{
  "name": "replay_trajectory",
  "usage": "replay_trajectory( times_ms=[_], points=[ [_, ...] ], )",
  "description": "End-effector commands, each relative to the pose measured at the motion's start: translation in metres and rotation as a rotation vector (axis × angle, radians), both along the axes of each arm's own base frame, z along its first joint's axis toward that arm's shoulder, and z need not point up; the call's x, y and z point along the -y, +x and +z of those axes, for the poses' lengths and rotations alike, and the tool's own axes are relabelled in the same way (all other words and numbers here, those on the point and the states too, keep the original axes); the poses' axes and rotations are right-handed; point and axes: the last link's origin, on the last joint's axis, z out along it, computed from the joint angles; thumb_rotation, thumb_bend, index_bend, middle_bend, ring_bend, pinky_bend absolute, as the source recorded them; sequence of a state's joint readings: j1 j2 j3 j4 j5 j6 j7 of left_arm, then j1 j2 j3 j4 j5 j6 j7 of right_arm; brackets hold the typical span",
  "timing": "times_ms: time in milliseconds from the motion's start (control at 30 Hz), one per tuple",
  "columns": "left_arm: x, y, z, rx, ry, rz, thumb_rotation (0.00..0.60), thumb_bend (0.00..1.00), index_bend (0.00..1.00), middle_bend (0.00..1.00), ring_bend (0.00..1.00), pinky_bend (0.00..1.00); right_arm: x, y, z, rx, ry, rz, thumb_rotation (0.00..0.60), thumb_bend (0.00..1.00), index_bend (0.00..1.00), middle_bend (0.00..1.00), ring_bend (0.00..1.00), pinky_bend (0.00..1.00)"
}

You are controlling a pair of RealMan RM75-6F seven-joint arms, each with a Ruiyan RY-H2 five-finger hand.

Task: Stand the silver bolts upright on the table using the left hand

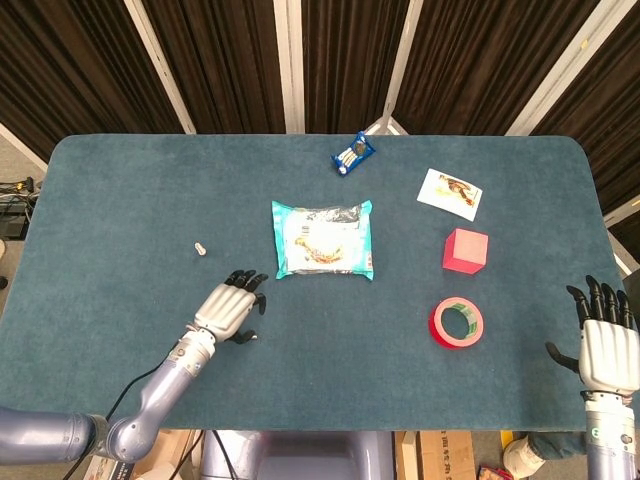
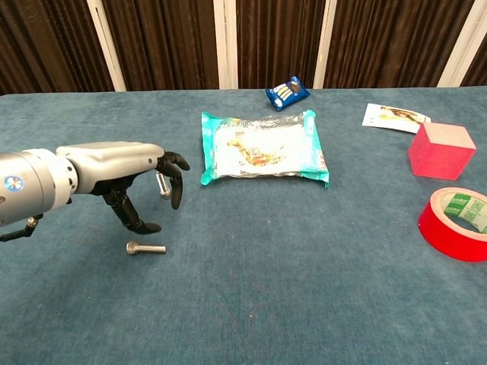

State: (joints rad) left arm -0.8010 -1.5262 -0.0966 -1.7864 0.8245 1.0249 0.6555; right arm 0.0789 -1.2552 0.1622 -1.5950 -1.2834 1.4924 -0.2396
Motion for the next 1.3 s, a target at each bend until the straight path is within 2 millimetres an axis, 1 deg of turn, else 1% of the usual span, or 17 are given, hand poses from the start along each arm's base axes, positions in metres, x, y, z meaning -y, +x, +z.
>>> replay_trajectory(
  times_ms=[33, 567, 933, 1300],
  points=[
    [0.002, 0.000, -0.002, -0.010, 0.000, -0.007, 0.600, 0.38, 0.45, 0.05, 0.00, 0.00, 0.000, 0.000, 0.001, 0.001, -0.001, 0.001, 0.600, 0.15, 0.21, 0.06, 0.02, 0.00],
    [0.011, -0.002, -0.009, -0.071, -0.015, -0.010, 0.600, 0.37, 0.47, 0.06, 0.00, 0.00, 0.000, 0.000, 0.002, 0.005, -0.001, 0.001, 0.600, 0.15, 0.21, 0.06, 0.02, 0.00],
    [0.010, -0.004, -0.014, -0.083, -0.007, -0.007, 0.600, 0.37, 0.48, 0.06, 0.00, 0.00, 0.000, -0.001, 0.001, 0.007, 0.003, -0.003, 0.600, 0.15, 0.21, 0.06, 0.02, 0.00],
    [0.005, -0.006, -0.015, -0.079, 0.014, -0.007, 0.600, 0.37, 0.47, 0.05, 0.00, 0.00, 0.000, -0.001, 0.000, 0.007, 0.005, -0.001, 0.600, 0.15, 0.21, 0.06, 0.02, 0.00]
  ],
)
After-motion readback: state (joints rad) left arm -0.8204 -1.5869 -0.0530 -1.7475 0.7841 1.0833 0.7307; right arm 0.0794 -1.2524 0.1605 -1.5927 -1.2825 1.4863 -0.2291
